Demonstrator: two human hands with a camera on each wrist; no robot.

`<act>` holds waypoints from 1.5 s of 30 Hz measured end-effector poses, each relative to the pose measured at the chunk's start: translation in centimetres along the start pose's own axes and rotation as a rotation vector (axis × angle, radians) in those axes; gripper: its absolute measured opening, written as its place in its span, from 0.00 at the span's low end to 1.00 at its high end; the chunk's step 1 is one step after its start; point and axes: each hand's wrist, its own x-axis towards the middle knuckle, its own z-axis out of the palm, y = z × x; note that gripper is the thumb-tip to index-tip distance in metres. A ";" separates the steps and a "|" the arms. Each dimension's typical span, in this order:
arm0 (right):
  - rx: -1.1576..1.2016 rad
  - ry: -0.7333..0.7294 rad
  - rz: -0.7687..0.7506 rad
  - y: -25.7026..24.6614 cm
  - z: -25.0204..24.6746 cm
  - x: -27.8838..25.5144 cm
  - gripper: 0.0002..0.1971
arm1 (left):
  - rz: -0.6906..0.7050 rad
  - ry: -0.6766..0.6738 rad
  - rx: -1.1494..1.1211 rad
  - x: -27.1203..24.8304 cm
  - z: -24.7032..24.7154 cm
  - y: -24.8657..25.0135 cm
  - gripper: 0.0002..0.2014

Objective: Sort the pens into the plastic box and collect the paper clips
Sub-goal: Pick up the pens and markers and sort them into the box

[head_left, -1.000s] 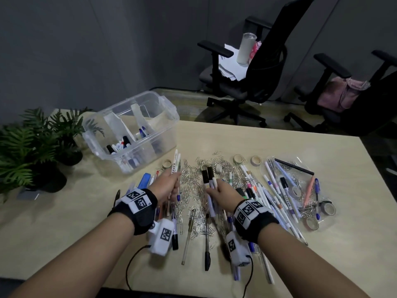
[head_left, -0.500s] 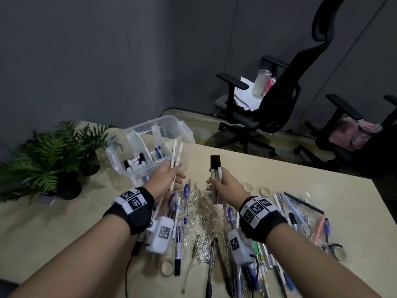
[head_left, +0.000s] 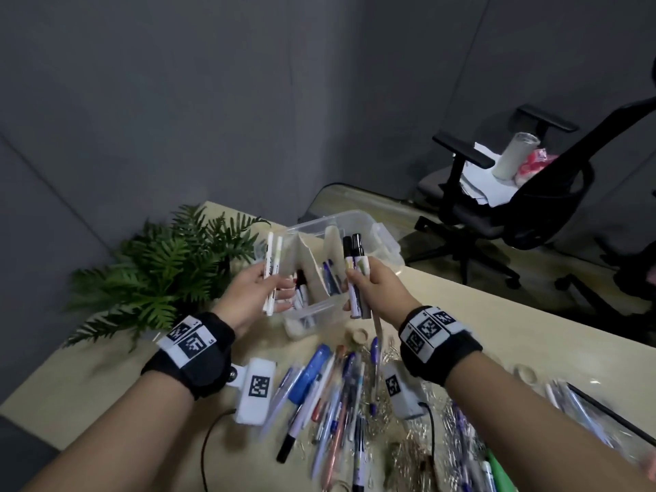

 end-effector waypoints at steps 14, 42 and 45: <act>-0.113 -0.004 -0.043 -1.8 8.0 7.6 0.05 | 0.009 0.054 0.004 3.2 -2.8 0.0 0.06; 0.128 0.166 -0.206 2.0 0.4 2.4 0.04 | -0.217 0.028 0.203 5.6 2.4 -1.4 0.13; 0.135 0.191 -0.219 3.1 -0.8 0.7 0.04 | -0.217 0.034 0.234 4.9 3.2 -1.0 0.03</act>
